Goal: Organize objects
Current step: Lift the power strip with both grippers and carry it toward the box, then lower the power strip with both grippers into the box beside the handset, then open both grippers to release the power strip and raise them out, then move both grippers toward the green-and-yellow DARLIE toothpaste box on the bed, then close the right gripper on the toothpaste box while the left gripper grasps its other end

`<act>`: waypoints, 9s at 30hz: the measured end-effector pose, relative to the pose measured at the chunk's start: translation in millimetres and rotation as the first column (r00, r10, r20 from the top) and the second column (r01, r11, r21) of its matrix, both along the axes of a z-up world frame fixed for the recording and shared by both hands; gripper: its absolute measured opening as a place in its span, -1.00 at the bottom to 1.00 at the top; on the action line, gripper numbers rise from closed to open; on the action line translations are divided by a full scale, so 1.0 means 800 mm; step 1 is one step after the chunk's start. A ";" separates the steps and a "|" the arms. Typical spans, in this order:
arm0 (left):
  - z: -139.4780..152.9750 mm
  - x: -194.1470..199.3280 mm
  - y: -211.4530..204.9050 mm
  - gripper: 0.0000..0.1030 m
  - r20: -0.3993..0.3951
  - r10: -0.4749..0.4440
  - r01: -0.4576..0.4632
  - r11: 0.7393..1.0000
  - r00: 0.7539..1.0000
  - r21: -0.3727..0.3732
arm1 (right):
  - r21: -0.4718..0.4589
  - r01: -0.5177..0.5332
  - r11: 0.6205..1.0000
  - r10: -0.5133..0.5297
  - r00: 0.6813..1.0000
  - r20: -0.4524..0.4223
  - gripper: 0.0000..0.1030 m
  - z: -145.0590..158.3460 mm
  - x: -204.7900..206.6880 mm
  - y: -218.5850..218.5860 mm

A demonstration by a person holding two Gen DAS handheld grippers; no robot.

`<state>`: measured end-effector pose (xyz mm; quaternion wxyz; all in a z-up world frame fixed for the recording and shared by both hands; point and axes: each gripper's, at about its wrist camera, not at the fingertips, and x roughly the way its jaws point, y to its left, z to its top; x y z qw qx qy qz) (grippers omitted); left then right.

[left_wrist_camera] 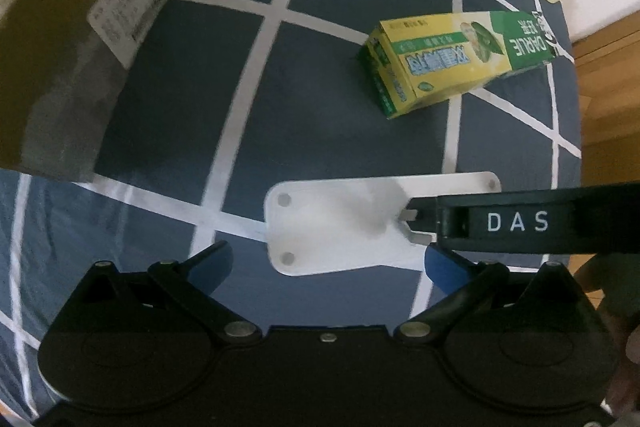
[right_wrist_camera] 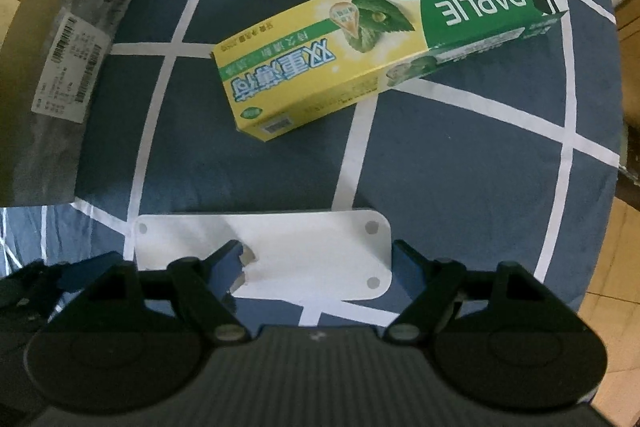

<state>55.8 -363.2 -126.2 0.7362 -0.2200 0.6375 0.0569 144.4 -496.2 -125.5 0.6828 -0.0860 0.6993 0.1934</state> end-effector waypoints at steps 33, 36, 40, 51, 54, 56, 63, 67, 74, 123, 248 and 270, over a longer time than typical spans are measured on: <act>-0.001 0.012 -0.013 0.74 -0.032 -0.037 0.037 0.999 0.999 0.014 | 0.051 0.043 0.998 -0.044 0.999 0.023 0.54 0.002 -0.014 -0.006; 0.011 0.007 -0.011 0.74 -0.020 -0.046 0.047 0.998 0.999 0.030 | 0.068 0.051 0.996 -0.054 0.998 0.037 0.54 0.012 -0.020 -0.006; 0.032 -0.003 -0.007 0.74 0.006 -0.055 0.055 0.997 0.998 0.053 | 0.092 0.055 0.994 -0.061 0.996 0.063 0.54 0.030 -0.032 -0.002; 0.095 -0.039 0.031 0.74 0.071 -0.071 0.062 0.991 0.995 0.120 | 0.163 0.053 0.985 -0.075 0.988 0.132 0.54 0.089 -0.072 0.033; 0.110 -0.044 0.046 0.74 0.089 -0.083 0.071 0.989 0.993 0.130 | 0.173 0.056 0.983 -0.083 0.985 0.153 0.54 0.106 -0.083 0.049; 0.120 -0.048 0.059 0.74 0.102 -0.095 0.081 0.988 0.990 0.132 | 0.177 0.063 0.982 -0.093 0.982 0.165 0.54 0.115 -0.088 0.060; 0.149 -0.049 0.115 0.74 0.146 -0.152 0.132 0.981 0.978 0.140 | 0.186 0.105 0.977 -0.144 0.967 0.210 0.54 0.147 -0.104 0.110; 0.165 -0.048 0.157 0.74 0.166 -0.192 0.168 0.975 0.967 0.147 | 0.191 0.135 0.972 -0.178 0.956 0.232 0.54 0.164 -0.111 0.151; 0.181 -0.045 0.238 0.74 0.181 -0.260 0.229 0.957 0.949 0.176 | 0.218 0.193 0.957 -0.246 0.937 0.250 0.54 0.179 -0.124 0.230; 0.017 0.037 0.426 0.73 -0.102 -0.327 0.332 0.943 0.939 0.034 | 0.080 0.323 0.943 -0.321 0.946 -0.034 0.55 0.003 -0.063 0.420; 0.035 0.126 -0.012 1.00 0.006 0.087 -0.086 0.965 0.996 0.247 | 0.209 -0.162 0.965 0.145 0.985 0.093 1.00 -0.008 0.226 -0.085; 0.022 0.137 0.011 1.00 0.008 0.051 -0.052 0.979 0.999 0.197 | 0.212 0.092 0.973 -0.090 0.996 -0.020 1.00 -0.028 0.192 -0.092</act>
